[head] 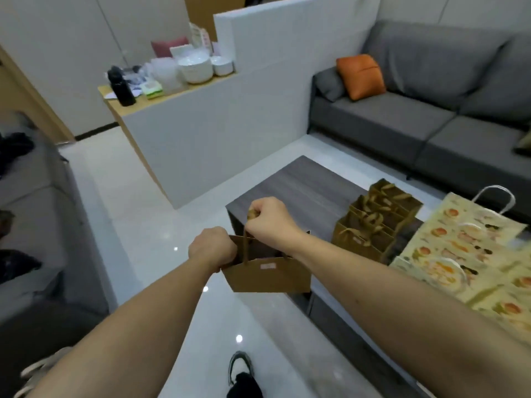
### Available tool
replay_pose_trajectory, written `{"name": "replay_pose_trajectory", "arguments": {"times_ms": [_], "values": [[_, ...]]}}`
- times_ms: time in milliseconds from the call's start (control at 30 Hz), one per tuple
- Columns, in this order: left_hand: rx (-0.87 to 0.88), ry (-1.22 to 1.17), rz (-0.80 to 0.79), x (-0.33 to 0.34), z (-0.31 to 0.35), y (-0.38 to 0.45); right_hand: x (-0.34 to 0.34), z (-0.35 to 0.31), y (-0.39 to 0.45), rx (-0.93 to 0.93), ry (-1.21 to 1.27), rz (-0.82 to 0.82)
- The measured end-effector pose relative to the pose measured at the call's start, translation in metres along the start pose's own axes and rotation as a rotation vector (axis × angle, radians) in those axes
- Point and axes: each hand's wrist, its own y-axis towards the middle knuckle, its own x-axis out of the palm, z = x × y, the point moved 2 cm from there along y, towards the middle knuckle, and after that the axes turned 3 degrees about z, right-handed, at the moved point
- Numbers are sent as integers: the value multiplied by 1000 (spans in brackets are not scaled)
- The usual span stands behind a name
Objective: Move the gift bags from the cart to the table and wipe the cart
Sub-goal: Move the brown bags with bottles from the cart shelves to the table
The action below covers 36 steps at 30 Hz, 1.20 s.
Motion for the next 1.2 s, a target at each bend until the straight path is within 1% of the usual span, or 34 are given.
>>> {"name": "replay_pose_trajectory", "arguments": {"times_ms": [267, 433, 533, 633, 833, 1000, 1200], "values": [[343, 57, -199, 26, 71, 72, -30, 46, 20, 283, -55, 239], [438, 15, -293, 48, 95, 100, -41, 74, 27, 412, -114, 384], [461, -4, -390, 69, 109, 115, -48, 97, 37, 462, -132, 426], [478, 9, -479, 88, 126, 128, -54, 125, 49, 507, -151, 425], [524, 79, -563, 121, 176, 149, -70, 195, 75, 591, -165, 335], [668, 250, -600, 145, 218, 159, -79, 241, 97, 608, -108, 284], [647, 284, -626, 161, 248, 173, -87, 294, 115, 712, -99, 187]]}}
